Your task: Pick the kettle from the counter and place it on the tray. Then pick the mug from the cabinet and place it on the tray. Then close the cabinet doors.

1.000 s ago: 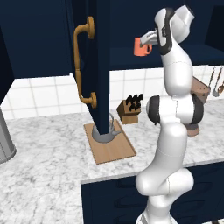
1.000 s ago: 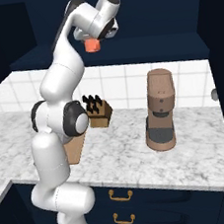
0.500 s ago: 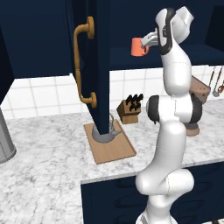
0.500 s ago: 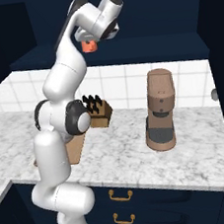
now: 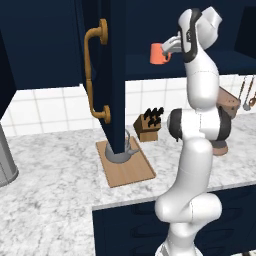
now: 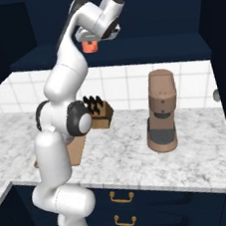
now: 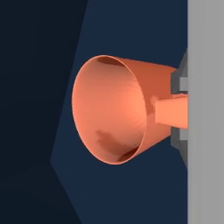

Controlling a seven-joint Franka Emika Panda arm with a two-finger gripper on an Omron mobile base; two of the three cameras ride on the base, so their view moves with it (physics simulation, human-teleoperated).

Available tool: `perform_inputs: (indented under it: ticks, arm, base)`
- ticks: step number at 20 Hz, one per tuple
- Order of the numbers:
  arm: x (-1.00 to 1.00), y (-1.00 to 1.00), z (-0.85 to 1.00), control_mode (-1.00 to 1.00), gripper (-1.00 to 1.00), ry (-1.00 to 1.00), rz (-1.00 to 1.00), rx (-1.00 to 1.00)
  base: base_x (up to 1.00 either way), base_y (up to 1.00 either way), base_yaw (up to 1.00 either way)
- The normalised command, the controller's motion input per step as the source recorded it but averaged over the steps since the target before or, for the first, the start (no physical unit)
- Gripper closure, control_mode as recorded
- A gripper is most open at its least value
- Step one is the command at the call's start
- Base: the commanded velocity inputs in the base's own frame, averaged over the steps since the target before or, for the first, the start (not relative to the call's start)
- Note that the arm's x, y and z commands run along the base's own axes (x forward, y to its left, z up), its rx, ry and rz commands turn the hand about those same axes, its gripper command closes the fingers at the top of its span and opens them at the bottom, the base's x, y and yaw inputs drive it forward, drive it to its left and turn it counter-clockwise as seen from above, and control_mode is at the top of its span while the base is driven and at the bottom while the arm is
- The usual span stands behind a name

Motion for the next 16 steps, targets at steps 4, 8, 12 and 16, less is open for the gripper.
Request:
perform_inputs:
  ticks: [4,8,12,16]
  arm:
    - [-0.21,0.00,-0.03,-1.00,1.00,0.00,0.00,0.00]
    - [-0.30,0.00,-0.09,-1.00,1.00,0.00,0.00,0.00]
    - [-0.63,0.00,-0.02,-1.00,1.00,-0.01,0.01,0.00]
    - [-1.00,0.00,-0.10,-1.00,1.00,-0.08,0.14,0.00]
  base:
    - [0.00,0.00,0.00]
    - [0.00,0.00,0.00]
    - [0.00,0.00,0.00]
    - [0.00,0.00,0.00]
